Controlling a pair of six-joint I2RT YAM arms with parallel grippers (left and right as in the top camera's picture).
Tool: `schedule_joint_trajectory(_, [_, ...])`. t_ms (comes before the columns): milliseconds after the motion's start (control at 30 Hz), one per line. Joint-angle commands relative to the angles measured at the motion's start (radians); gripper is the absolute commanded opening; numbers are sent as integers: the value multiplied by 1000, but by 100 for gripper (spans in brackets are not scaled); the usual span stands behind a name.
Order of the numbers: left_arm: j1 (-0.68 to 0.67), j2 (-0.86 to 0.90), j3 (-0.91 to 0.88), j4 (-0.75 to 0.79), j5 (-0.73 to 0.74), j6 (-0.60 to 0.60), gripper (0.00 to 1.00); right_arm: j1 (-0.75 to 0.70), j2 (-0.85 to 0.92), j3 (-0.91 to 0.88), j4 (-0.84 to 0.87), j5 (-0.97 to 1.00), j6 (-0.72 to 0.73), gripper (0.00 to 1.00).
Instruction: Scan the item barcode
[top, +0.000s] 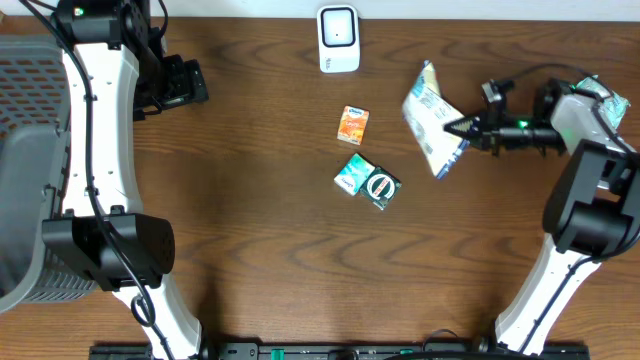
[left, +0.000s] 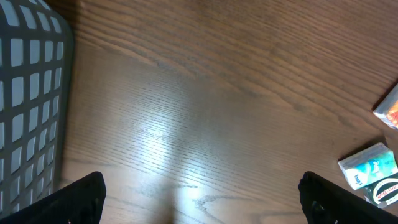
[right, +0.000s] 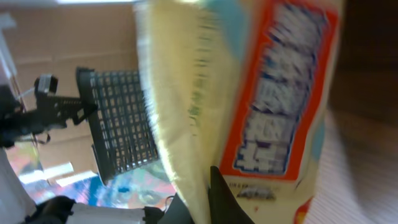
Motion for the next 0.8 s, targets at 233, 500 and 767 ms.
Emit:
schedule_joint_trajectory(233, [4,6,4,-3,-9,6,98,-134,-126,205,-107,550,211,27])
schedule_joint_trajectory(500, [4,6,4,-3,-9,6,98,-31,-237,242,-70,741,277,61])
schedule_joint_trajectory(767, [4,6,4,-3,-9,6,98,92,-236,214,98,1001,319,95])
